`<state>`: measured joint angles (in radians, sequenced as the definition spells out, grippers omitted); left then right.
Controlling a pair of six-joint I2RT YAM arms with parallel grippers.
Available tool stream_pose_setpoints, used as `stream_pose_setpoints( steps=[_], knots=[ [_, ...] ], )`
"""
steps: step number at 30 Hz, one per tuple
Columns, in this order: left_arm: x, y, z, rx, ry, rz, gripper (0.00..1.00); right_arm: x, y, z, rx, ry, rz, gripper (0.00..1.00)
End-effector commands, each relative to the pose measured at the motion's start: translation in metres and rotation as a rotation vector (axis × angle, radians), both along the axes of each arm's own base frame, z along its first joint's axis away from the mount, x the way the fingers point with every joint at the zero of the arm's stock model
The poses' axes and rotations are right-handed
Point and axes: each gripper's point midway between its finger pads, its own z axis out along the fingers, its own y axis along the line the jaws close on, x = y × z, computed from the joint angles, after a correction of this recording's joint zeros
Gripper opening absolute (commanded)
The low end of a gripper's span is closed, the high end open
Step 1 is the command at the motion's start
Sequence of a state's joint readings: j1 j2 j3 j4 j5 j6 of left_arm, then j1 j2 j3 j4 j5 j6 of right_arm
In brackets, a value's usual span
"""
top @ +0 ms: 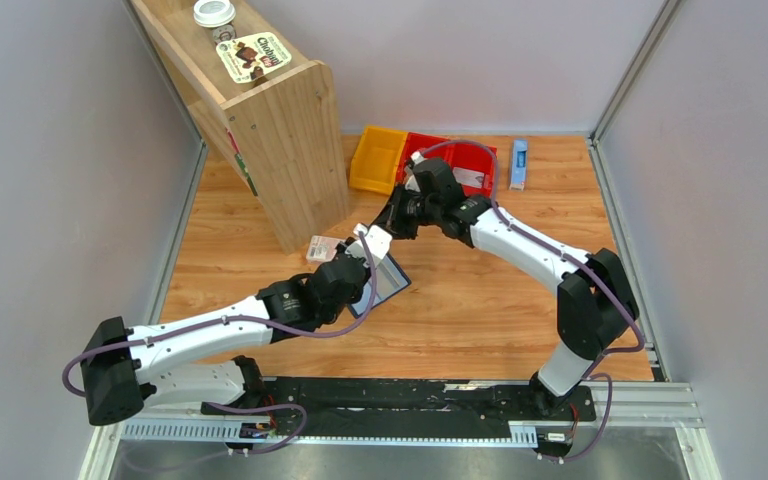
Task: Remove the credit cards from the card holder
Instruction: Place the credit card in the storage box.
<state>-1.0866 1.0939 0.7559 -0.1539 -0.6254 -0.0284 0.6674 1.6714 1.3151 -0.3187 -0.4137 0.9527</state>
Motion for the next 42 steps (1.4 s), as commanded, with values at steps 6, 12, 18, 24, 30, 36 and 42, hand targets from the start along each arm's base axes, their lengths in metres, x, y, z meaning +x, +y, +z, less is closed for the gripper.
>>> stream_pose_setpoints(
  steps=[6,12,18,24,30,36,42],
  knots=[
    [0.001,0.023,-0.005,-0.233,0.165,0.209,0.6,0.08,-0.058,0.024,0.0,-0.25,-0.24,0.0],
    [-0.001,0.044,-0.025,-0.49,0.328,0.315,0.65,0.152,-0.128,0.022,-0.193,-0.448,-0.518,0.0],
    [-0.009,0.056,-0.034,-0.664,0.435,0.379,0.66,0.213,-0.16,0.01,-0.312,-0.55,-0.656,0.0],
    [-0.016,0.067,-0.044,-0.679,0.471,0.425,0.66,0.266,-0.146,-0.006,-0.321,-0.573,-0.663,0.0],
    [-0.019,0.074,-0.048,-0.678,0.485,0.456,0.66,0.298,-0.124,-0.039,-0.314,-0.534,-0.618,0.0],
    [-0.022,0.078,-0.054,-0.681,0.499,0.486,0.66,0.304,-0.121,-0.068,-0.367,-0.488,-0.598,0.04],
    [-0.02,0.075,-0.055,-0.698,0.503,0.483,0.66,0.308,-0.133,-0.05,-0.451,-0.542,-0.585,0.24]
  ],
)
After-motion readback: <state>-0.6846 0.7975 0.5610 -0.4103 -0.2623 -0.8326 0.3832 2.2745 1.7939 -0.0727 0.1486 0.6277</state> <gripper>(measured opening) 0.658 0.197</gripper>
